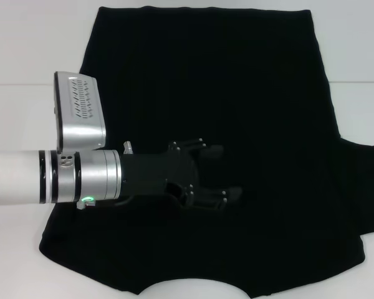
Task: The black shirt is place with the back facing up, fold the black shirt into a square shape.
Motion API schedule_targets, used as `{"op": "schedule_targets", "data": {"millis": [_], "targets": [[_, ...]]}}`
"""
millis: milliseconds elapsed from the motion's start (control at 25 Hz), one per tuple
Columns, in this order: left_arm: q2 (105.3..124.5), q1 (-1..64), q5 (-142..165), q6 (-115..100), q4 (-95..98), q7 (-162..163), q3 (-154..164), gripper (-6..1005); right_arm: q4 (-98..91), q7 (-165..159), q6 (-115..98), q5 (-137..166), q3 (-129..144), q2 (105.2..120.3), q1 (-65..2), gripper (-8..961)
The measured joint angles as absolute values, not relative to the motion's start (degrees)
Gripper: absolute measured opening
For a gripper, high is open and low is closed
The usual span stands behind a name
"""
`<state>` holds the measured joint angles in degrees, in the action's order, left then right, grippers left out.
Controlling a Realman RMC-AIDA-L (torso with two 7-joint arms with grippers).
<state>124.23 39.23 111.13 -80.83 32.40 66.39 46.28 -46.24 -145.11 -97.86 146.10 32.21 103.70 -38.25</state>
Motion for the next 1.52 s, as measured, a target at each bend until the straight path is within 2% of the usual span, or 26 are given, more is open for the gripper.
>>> {"op": "schedule_targets", "data": {"millis": [360, 840, 1280, 1520], "targets": [[124.02, 39.3, 115.4, -79.8, 33.6, 65.8, 49.5, 909, -44.2, -148.3, -94.8, 151.1, 31.6, 103.62, -37.3, 873], [124.09, 39.7, 117.3, -79.7, 33.8, 66.5, 50.8, 908, -36.5, -147.9, -86.8, 152.6, 33.9, 104.34, -40.3, 842], [123.93, 39.9, 117.3, -79.0, 34.4, 67.4, 50.6, 908, -33.6, -148.7, -79.3, 152.7, 37.5, 105.9, -42.2, 815], [123.92, 40.0, 117.2, -78.9, 34.5, 68.0, 50.3, 908, -33.3, -148.8, -77.2, 152.7, 37.6, 106.69, -42.5, 602]]}}
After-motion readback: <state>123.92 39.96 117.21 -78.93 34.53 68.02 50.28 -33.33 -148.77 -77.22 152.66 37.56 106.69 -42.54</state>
